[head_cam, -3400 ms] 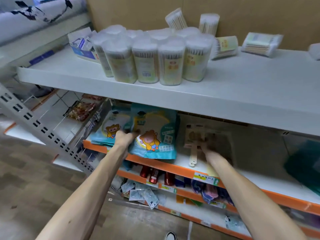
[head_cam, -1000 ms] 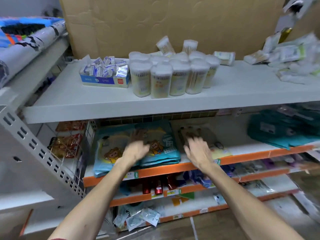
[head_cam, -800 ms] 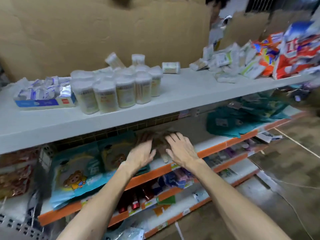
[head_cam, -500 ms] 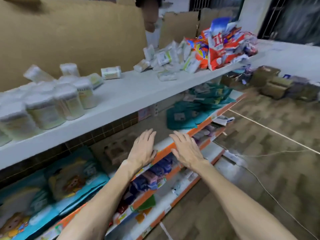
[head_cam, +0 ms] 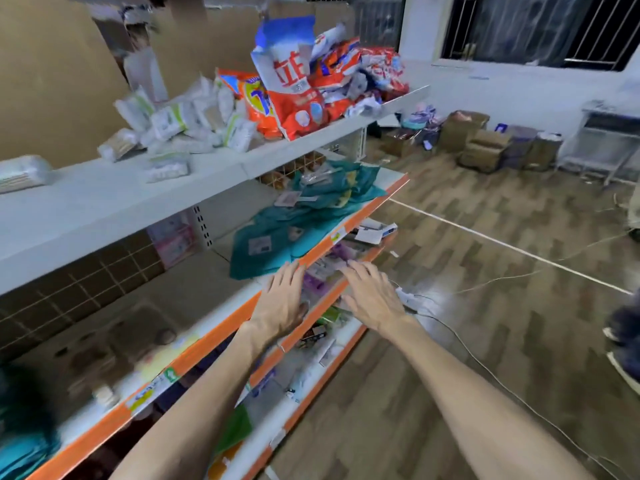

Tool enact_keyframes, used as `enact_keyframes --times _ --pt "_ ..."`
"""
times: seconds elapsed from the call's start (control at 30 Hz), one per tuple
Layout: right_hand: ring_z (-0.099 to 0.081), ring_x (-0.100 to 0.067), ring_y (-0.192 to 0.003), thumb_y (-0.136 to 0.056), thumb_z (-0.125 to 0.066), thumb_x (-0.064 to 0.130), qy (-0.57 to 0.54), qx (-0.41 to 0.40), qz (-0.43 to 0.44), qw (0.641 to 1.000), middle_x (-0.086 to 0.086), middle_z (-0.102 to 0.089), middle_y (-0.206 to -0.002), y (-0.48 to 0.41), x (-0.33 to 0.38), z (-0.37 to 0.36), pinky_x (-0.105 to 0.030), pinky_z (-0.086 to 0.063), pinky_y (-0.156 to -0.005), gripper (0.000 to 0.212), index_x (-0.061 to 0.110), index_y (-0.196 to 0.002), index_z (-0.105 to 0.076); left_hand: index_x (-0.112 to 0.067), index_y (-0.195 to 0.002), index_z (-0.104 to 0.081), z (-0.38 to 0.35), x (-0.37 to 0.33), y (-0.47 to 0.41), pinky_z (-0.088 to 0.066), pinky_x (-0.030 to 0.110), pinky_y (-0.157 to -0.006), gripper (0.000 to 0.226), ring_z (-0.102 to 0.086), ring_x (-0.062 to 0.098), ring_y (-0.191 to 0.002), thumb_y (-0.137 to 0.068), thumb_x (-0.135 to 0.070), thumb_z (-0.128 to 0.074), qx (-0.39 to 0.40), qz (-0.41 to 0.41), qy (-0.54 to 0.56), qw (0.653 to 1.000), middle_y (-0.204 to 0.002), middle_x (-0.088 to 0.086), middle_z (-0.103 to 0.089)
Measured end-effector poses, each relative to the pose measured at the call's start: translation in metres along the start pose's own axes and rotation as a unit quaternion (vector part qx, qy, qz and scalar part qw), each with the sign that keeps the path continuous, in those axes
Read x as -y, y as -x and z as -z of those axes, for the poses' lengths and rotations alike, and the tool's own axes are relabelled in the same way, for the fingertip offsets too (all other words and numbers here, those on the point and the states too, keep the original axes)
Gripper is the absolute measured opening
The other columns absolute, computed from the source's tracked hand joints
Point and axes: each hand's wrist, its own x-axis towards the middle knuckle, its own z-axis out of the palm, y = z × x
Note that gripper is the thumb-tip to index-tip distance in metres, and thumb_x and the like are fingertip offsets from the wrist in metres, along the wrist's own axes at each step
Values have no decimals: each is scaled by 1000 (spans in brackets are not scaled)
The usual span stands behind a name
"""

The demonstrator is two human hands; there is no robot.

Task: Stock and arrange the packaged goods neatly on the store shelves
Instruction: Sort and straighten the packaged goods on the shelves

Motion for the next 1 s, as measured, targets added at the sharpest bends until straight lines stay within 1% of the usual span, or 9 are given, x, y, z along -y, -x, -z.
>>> enact_keyframes --times 0.13,0.23,0.37,0.53,0.67,0.73,0.9,1.0 --pt "-23 -23 -140 -97 -49 33 -18 4 -13 1000 -2 -28 -155 -9 -46 3 -43 -29 -109 57 19 -149 -29 -9 -152 -17 -10 -30 -30 -17 46 -119 75 -10 27 -149 -89 -24 -55 7 9 18 1000 -160 10 -15" --pt "-23 -23 -140 -97 -47 34 -14 1 -4 1000 -1 -28 -155 -18 -71 3 -42 -29 -109 56 20 -148 -30 -9 -151 -17 -14 -39 -51 -19 47 -119 75 -11 27 -148 -88 -23 -55 8 19 23 1000 -160 10 -16" --pt "-27 -22 -136 -96 -49 34 -23 -3 -9 1000 1 -32 -150 -33 -95 -9 -39 -31 -106 52 21 -145 -34 -8 -151 -18 -25 -43 -72 -21 49 -118 74 -13 28 -148 -89 -23 -54 33 36 24 999 -159 11 -16" --pt "-29 -20 -136 -94 -53 33 -27 19 3 999 1 -36 -148 -60 -123 -30 -40 -34 -105 53 22 -143 -36 -8 -150 -18 -46 -45 -111 -19 48 -119 69 -11 28 -148 -90 -21 -49 43 70 43 996 -159 11 -16" --pt "-29 -21 -135 -94 -52 33 -5 24 15 1000 2 -36 -147 -108 -145 -38 -38 -34 -104 52 21 -143 -38 -9 -151 -17 -65 -44 -159 -20 47 -118 71 -15 28 -146 -91 -26 -52 24 73 57 995 -158 10 -17" --pt "-31 -22 -134 -93 -54 34 2 24 27 999 2 -38 -146 -138 -154 -40 -39 -36 -104 53 21 -142 -39 -10 -151 -18 -74 -40 -185 -22 44 -118 71 -16 27 -146 -91 -27 -52 11 81 70 994 -157 9 -19" --pt "-33 -23 -133 -93 -54 37 34 41 89 995 1 -41 -144 -209 -172 -42 -37 -34 -105 53 22 -142 -39 -9 -149 -21 -87 -25 -248 -20 44 -118 67 -11 26 -148 -90 -19 -51 26 113 102 988 -159 10 -15" --pt "-33 -23 -133 -94 -51 35 36 36 102 993 -1 -42 -144 -250 -181 -42 -39 -34 -107 49 19 -140 -42 -7 -150 -20 -88 -10 -279 -19 44 -118 68 -10 26 -148 -92 -21 -51 23 124 92 988 -159 10 -14"
